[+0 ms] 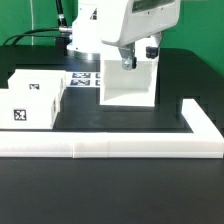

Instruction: Assemble drawer

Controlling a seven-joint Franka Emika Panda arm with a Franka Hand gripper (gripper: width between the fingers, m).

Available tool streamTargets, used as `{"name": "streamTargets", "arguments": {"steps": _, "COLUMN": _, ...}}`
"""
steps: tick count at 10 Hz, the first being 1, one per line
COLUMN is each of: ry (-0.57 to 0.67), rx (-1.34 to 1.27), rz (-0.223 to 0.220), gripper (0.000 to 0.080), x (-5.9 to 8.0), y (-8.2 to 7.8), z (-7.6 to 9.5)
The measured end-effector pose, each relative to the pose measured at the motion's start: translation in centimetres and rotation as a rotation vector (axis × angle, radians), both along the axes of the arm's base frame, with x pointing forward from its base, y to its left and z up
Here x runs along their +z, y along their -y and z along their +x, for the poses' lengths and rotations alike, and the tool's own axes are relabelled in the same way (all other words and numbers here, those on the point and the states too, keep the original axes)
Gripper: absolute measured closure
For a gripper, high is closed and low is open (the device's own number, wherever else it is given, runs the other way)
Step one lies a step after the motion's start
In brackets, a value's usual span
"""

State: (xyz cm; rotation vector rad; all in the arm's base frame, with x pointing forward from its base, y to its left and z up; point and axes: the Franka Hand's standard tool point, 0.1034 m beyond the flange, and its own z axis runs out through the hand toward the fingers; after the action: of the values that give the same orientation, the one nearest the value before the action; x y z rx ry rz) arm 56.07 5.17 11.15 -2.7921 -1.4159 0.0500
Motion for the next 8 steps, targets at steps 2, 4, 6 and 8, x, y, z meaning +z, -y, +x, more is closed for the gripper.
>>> {"name": "streamTargets", "arguments": {"steps": 2, "ry": 0.000, "rx": 0.000, "rz": 0.000, "gripper": 0.0150, "x": 0.00, "y": 0.00, "z": 0.00}}
{"name": "streamTargets", "arguments": {"steps": 4, "ry": 0.000, "rx": 0.000, "rz": 0.000, "gripper": 0.0150, "x": -0.02, "y": 0.00, "z": -0.01}}
{"name": "streamTargets", "arguments": {"steps": 6, "ry": 0.000, "rx": 0.000, "rz": 0.000, "gripper": 0.0150, "x": -0.03, "y": 0.00, "z": -0.01}}
{"name": "streamTargets", "arguments": {"steps": 8, "ry": -0.001, "rx": 0.000, "rz": 0.000, "gripper": 0.0150, "x": -0.03, "y": 0.00, "z": -0.01}}
